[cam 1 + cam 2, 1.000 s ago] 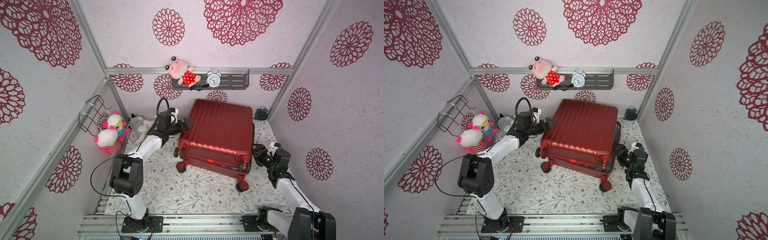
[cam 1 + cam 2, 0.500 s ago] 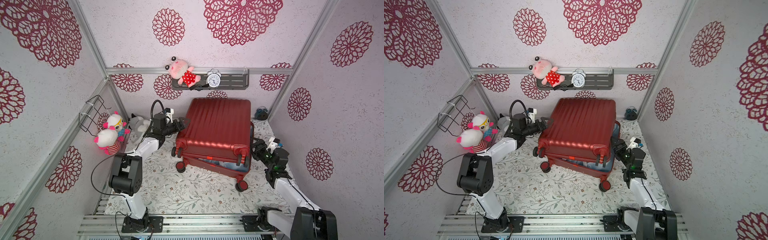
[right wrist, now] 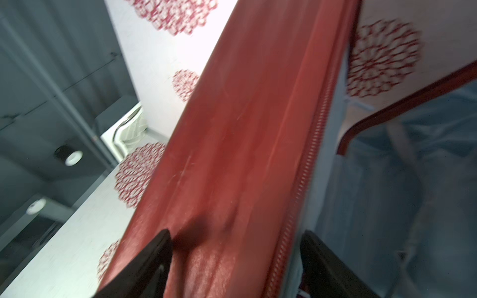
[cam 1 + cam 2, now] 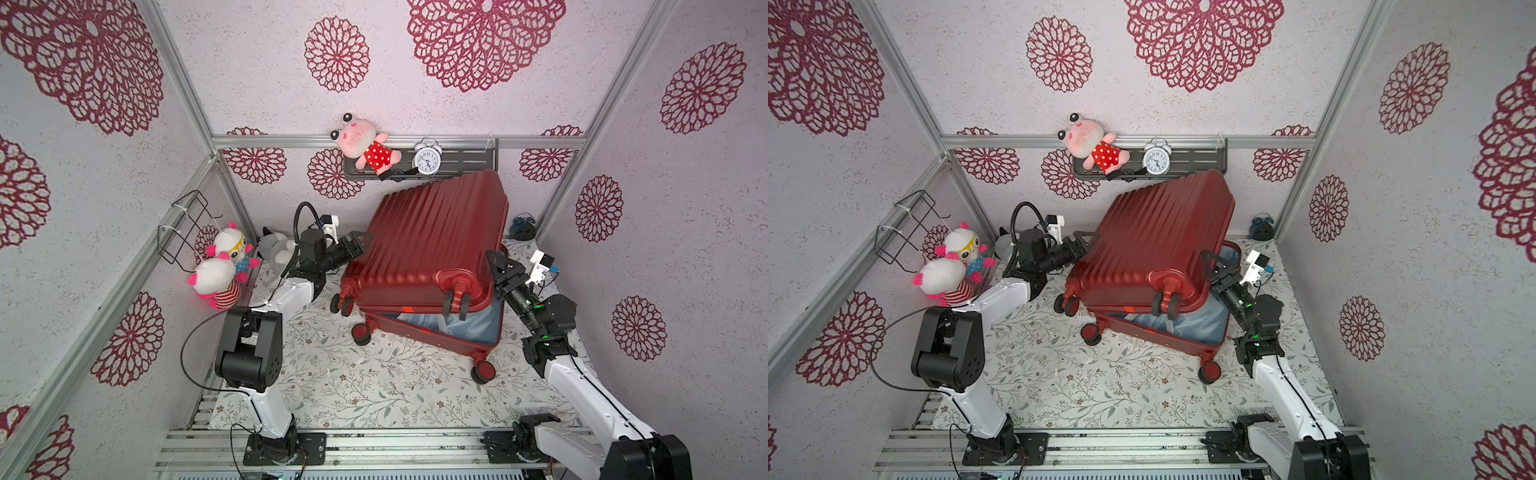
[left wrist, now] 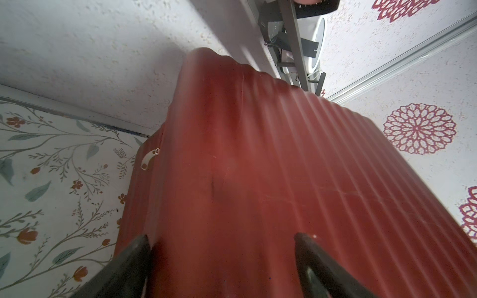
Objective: Open the suitcase zippers
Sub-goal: Open the suitcase at the center of the board.
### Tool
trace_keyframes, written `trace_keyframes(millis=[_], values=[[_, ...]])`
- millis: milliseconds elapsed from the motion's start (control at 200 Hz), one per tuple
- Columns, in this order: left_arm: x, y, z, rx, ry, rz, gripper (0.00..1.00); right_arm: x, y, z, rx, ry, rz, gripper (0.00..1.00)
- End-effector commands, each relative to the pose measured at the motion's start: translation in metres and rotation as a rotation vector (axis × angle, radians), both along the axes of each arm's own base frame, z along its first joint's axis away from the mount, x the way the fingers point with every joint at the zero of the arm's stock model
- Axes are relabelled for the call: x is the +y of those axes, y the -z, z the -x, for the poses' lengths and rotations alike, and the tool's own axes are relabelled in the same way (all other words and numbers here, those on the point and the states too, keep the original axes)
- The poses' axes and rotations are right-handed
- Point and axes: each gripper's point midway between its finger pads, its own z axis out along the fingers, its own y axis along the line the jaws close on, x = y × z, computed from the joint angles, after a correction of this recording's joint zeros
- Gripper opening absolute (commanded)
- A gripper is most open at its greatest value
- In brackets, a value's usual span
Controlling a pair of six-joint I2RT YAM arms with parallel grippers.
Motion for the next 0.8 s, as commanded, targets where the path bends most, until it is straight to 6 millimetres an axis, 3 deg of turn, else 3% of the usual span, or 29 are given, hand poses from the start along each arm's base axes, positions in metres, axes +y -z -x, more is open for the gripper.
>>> trace_keyframes(millis=[0,330,590,655,795], values=[[-0.100,0.083,0.098,0.290,0.372,-0.050,0.90,0.062,0.022,0.050,0.007,-0.357,0.146,0.78],[-0.118,0.076,0.133,0.264,0.332,-0.113,0.89,0.055,0.010,0.057,0.027,-0.310,0.215,0.66],[-0.095,0.050,0.152,0.214,0.223,-0.174,0.89,0.047,-0.010,0.049,0.046,-0.261,0.319,0.47],[-0.089,0.050,0.156,0.210,0.195,-0.180,0.90,0.046,-0.016,0.043,0.044,-0.260,0.332,0.37],[-0.072,0.054,0.159,0.194,0.107,-0.192,0.89,0.048,-0.026,0.027,0.041,-0.274,0.373,0.25]])
